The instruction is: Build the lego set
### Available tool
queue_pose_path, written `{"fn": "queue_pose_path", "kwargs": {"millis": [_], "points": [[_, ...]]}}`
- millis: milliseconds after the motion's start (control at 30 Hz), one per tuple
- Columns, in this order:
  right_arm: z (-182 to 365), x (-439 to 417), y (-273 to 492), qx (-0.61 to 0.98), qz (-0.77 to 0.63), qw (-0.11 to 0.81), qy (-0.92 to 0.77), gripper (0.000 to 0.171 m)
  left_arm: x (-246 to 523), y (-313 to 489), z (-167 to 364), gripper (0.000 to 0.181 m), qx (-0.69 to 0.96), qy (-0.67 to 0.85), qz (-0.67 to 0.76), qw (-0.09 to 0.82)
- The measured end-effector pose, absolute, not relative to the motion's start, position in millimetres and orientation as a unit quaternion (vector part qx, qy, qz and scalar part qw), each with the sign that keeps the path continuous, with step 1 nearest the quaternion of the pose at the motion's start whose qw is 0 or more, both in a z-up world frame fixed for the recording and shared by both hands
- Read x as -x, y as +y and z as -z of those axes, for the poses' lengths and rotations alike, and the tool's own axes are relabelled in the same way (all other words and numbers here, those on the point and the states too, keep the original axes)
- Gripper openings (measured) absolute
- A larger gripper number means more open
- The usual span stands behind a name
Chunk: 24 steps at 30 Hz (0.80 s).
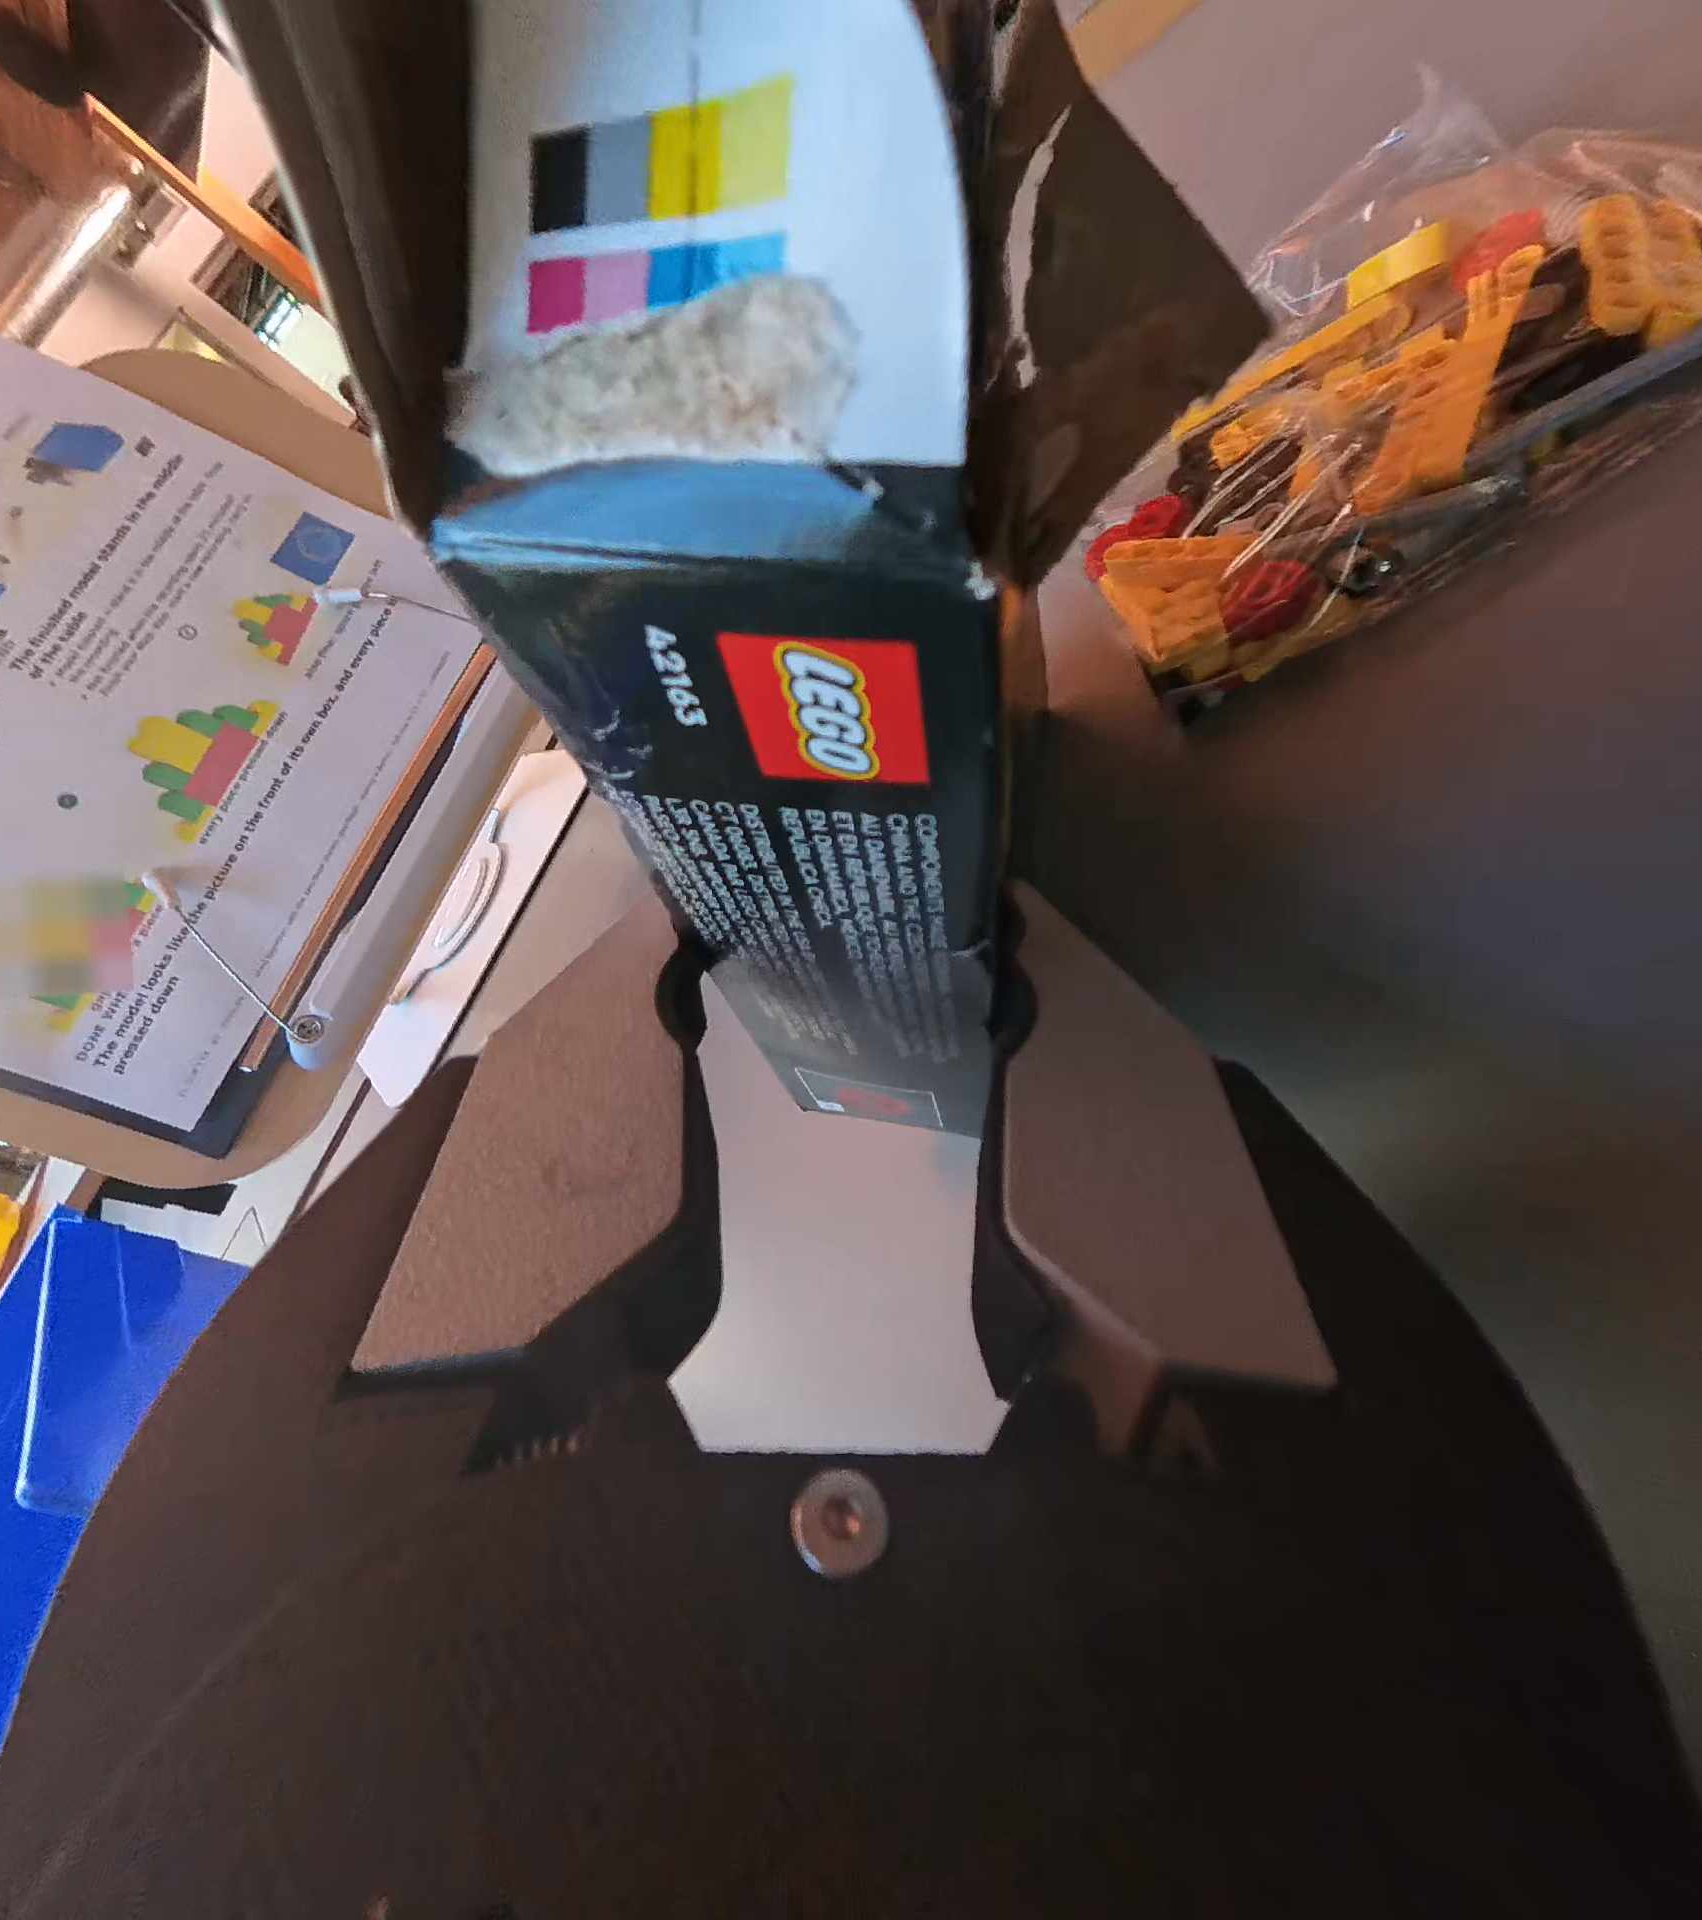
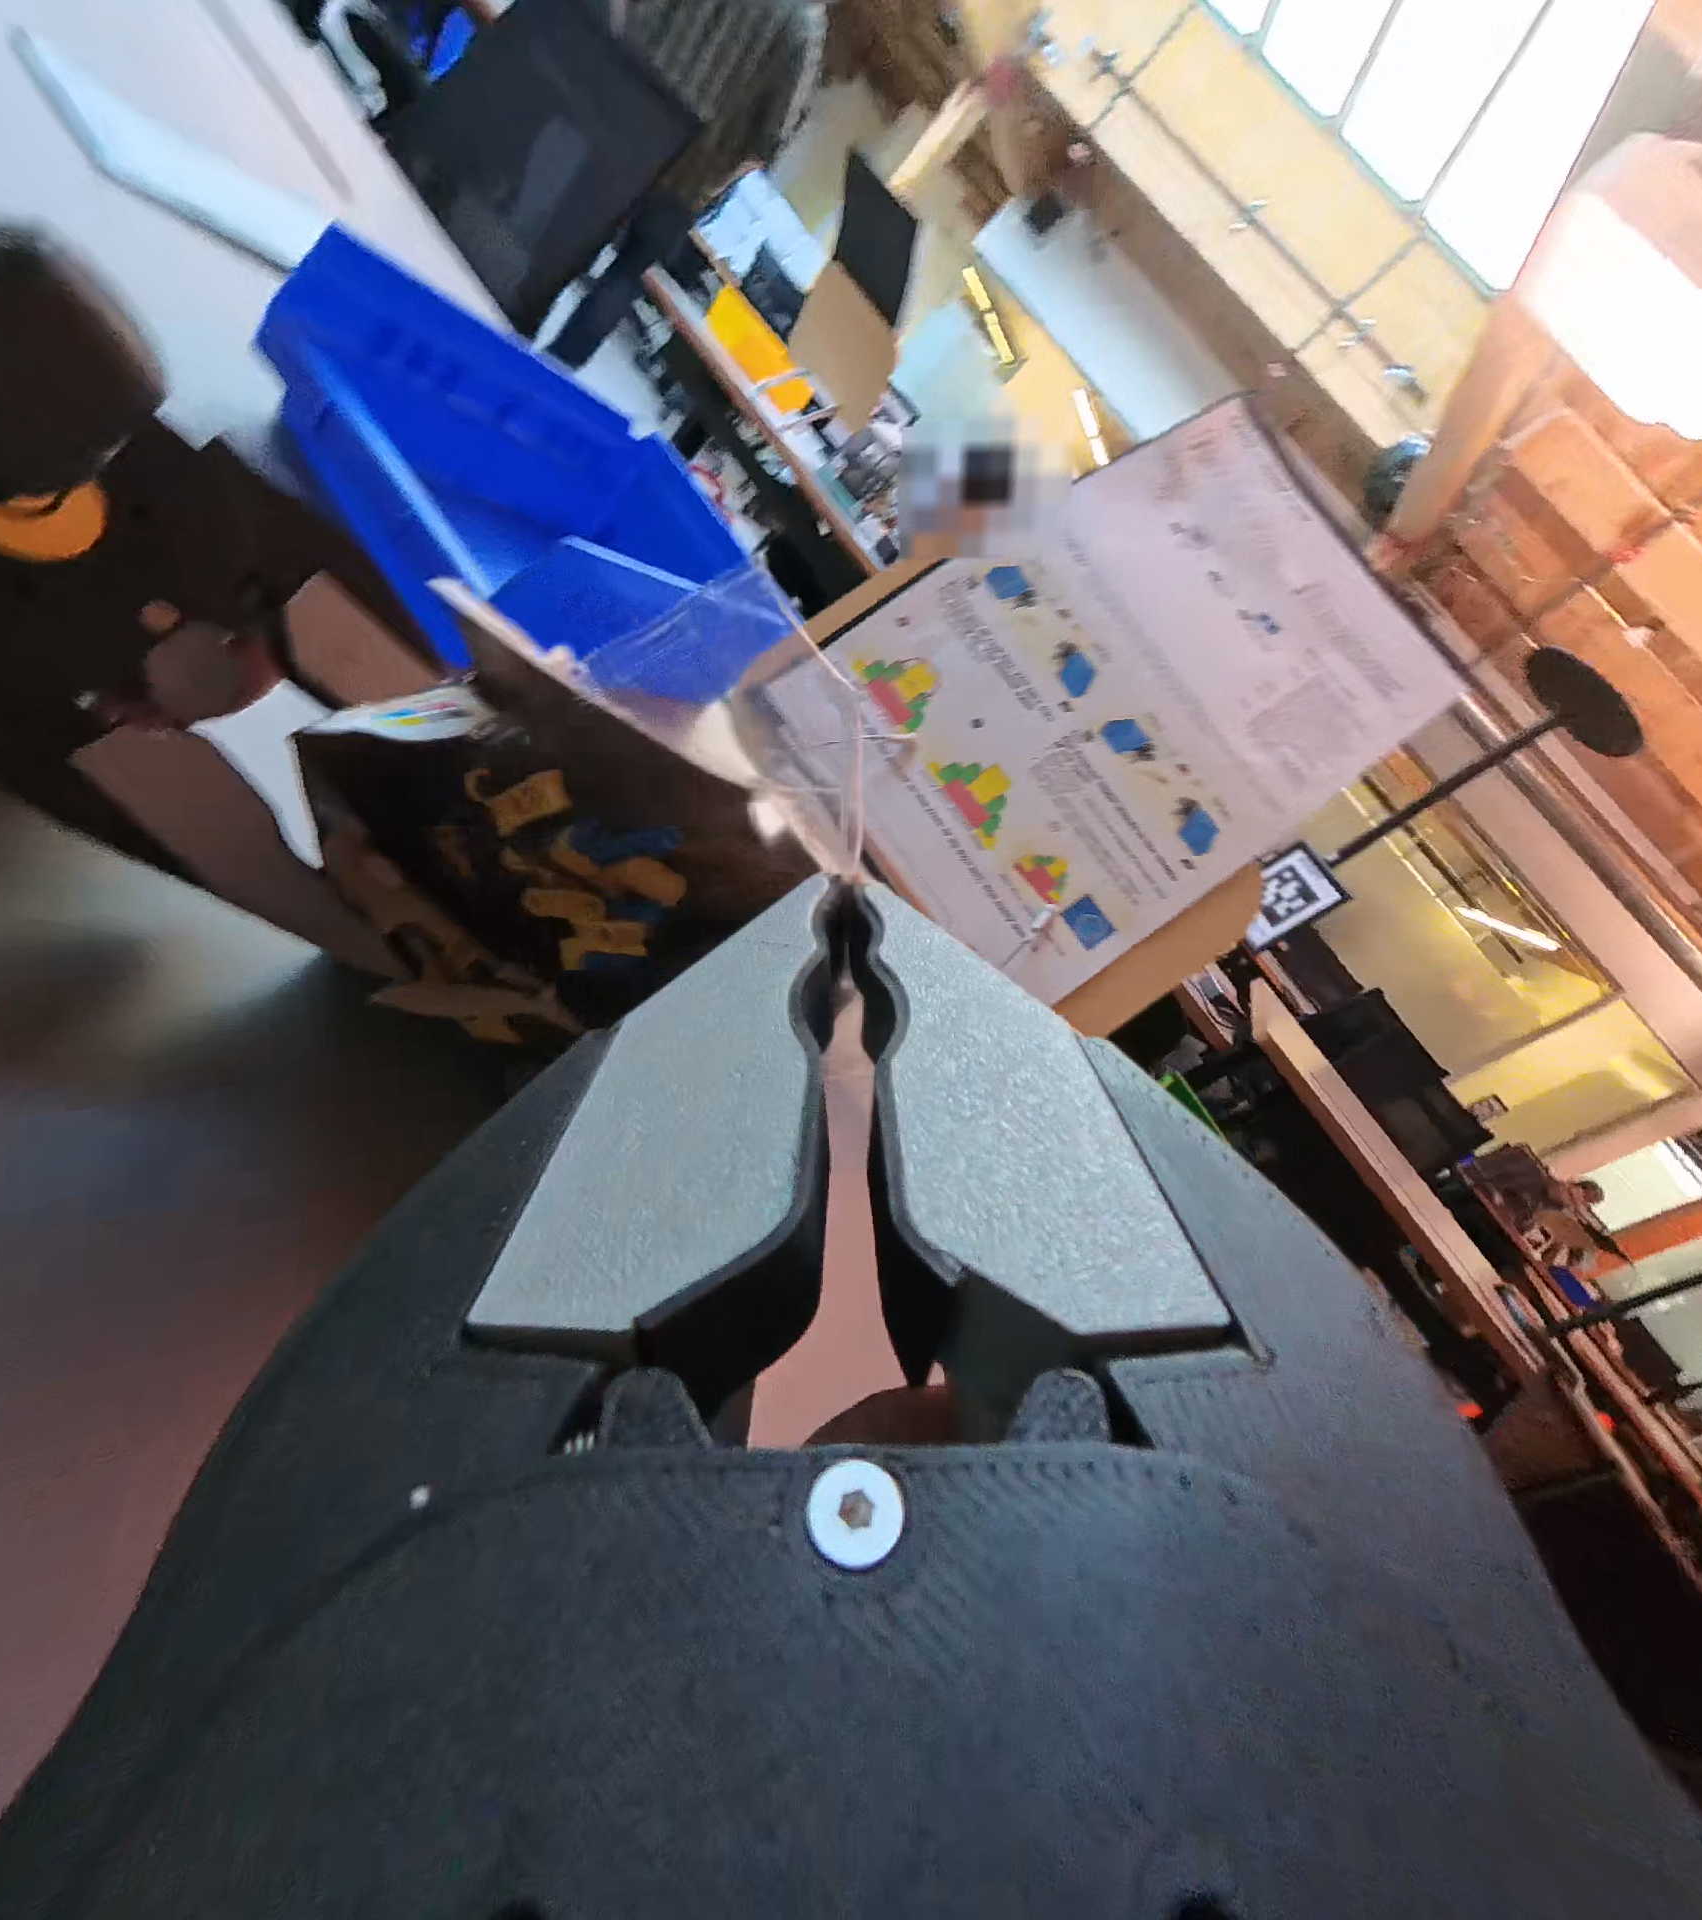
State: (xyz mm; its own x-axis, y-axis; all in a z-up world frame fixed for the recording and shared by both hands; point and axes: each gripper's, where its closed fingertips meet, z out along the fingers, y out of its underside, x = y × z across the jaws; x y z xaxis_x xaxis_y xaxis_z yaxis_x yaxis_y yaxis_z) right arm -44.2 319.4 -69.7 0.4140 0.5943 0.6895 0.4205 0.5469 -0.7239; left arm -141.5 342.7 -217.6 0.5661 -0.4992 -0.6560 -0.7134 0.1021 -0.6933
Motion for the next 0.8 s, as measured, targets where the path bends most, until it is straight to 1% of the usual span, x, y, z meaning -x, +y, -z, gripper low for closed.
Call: {"fn": "queue_pose_path", "kwargs": {"millis": [133, 233, 333, 467, 533, 633, 733, 800], "points": [[39, 13, 332, 0.487, -0.079, 0.731, -0.472, 0.000, 149, 347, 217, 0.052, 0.681, 0.434, -0.084, 0.584], [27, -9, 343, 0.507, -0.104, 0.737, -0.435, 0.000, 159, 352, 217, 0.052, 0.699, 0.407, -0.075, 0.583], [28, -26, 359, 0.532, -0.100, 0.731, -0.416, 0.000, 167, 356, 217, 0.052, 0.716, 0.380, -0.064, 0.582], [41, -33, 370, 0.561, -0.101, 0.699, -0.432, 0.000, 174, 359, 216, 0.052, 0.725, 0.365, -0.069, 0.580], [47, -32, 368, 0.575, -0.117, 0.675, -0.447, 0.000, 175, 359, 216, 0.051, 0.723, 0.366, -0.072, 0.582], [61, -26, 360, 0.607, -0.176, 0.614, -0.472, 0.000, 176, 360, 216, 0.052, 0.724, 0.363, -0.077, 0.581], [79, -20, 353, 0.645, -0.275, 0.534, -0.471, 0.000, 179, 361, 216, 0.052, 0.727, 0.358, -0.077, 0.581], [101, -19, 359, 0.686, -0.327, 0.469, -0.451, 0.000, 180, 361, 216, 0.052, 0.729, 0.356, -0.079, 0.580]]}}
